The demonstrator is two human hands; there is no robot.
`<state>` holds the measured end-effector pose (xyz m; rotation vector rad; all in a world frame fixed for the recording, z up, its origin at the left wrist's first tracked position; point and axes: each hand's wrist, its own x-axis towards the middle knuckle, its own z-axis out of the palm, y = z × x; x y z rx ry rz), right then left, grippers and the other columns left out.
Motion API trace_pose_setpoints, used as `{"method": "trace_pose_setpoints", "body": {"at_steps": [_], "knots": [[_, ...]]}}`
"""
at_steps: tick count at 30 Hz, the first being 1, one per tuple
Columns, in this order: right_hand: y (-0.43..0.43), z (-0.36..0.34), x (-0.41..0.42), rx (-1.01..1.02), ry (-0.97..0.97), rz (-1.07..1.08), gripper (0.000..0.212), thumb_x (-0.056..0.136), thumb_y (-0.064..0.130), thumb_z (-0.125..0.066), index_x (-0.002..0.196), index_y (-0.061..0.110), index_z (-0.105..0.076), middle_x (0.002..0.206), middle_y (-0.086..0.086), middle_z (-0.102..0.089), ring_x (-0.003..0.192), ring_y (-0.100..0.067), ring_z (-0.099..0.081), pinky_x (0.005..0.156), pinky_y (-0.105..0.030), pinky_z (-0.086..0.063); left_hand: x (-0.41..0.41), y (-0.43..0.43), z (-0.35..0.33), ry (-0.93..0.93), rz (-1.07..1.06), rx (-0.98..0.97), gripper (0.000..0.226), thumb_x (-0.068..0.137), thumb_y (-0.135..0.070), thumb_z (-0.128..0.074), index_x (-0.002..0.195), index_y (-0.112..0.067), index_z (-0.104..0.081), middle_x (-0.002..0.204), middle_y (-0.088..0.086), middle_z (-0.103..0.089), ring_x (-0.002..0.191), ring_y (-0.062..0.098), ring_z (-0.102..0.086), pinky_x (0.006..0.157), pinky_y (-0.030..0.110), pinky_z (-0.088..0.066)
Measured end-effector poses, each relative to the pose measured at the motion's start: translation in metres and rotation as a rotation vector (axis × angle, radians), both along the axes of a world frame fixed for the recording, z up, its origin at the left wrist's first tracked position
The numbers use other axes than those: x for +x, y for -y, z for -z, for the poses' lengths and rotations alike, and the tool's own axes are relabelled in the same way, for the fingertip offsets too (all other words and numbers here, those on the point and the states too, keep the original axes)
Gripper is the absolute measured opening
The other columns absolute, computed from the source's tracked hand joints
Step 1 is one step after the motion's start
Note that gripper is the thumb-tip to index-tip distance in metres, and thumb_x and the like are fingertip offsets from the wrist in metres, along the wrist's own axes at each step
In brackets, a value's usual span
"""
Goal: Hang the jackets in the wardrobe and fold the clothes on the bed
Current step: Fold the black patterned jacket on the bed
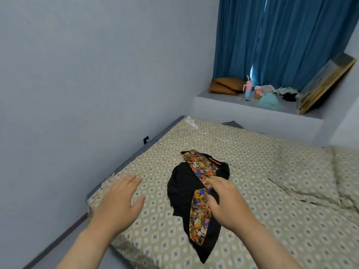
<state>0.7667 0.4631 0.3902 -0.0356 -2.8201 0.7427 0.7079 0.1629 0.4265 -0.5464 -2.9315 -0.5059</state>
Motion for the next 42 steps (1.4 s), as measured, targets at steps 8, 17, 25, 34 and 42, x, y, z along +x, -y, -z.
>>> {"method": "trace_pose_setpoints", "body": {"at_steps": [8, 17, 25, 34, 42], "knots": [[-0.048, 0.033, -0.041, 0.054, 0.104, 0.171, 0.05, 0.095, 0.025, -0.056, 0.145, 0.021, -0.049, 0.147, 0.004, -0.048, 0.138, -0.015, -0.04, 0.115, -0.026, -0.027, -0.123, -0.056, 0.051, 0.075, 0.208, -0.087, 0.057, 0.095, -0.035, -0.059, 0.147, -0.018, -0.046, 0.155, 0.001, -0.039, 0.144, 0.018, -0.035, 0.118, 0.032, -0.023], [-0.051, 0.103, -0.127, -0.079, 0.372, 0.353, 0.052, 0.099, 0.026, -0.051, 0.15, 0.023, -0.041, 0.152, 0.005, -0.041, 0.141, -0.012, -0.034, 0.114, -0.021, -0.024, -0.265, -0.068, 0.155, 0.397, 0.305, -0.12, 0.056, 0.099, -0.033, -0.054, 0.151, -0.019, -0.039, 0.159, 0.002, -0.033, 0.147, 0.017, -0.028, 0.118, 0.028, -0.019], [-0.045, 0.192, -0.169, -0.216, 0.611, 0.423, 0.055, 0.099, 0.027, -0.053, 0.151, 0.018, -0.038, 0.155, -0.004, -0.037, 0.144, -0.02, -0.032, 0.116, -0.031, -0.03, -0.323, -0.104, 0.249, 0.688, 0.285, -0.196, 0.057, 0.099, -0.031, -0.053, 0.152, -0.019, -0.035, 0.157, -0.001, -0.036, 0.143, 0.018, -0.035, 0.113, 0.03, -0.028], [-0.055, 0.357, -0.21, -0.396, 0.861, 0.369, 0.064, 0.093, 0.028, -0.062, 0.151, 0.018, -0.037, 0.152, -0.002, -0.04, 0.141, -0.021, -0.036, 0.114, -0.03, -0.033, -0.342, -0.168, 0.404, 0.935, 0.232, -0.167, 0.062, 0.099, -0.03, -0.055, 0.155, -0.019, -0.031, 0.16, -0.003, -0.031, 0.144, 0.018, -0.034, 0.116, 0.032, -0.03], [-0.042, 0.488, -0.262, -0.564, 0.972, 0.447, 0.076, 0.09, 0.04, -0.067, 0.154, 0.035, -0.026, 0.166, -0.005, -0.004, 0.152, -0.03, -0.012, 0.117, -0.036, -0.027, -0.371, -0.189, 0.521, 0.869, 0.234, -0.299, 0.086, 0.093, -0.038, -0.064, 0.158, -0.01, -0.015, 0.164, 0.006, -0.019, 0.152, 0.023, -0.015, 0.123, 0.04, -0.017]]}}
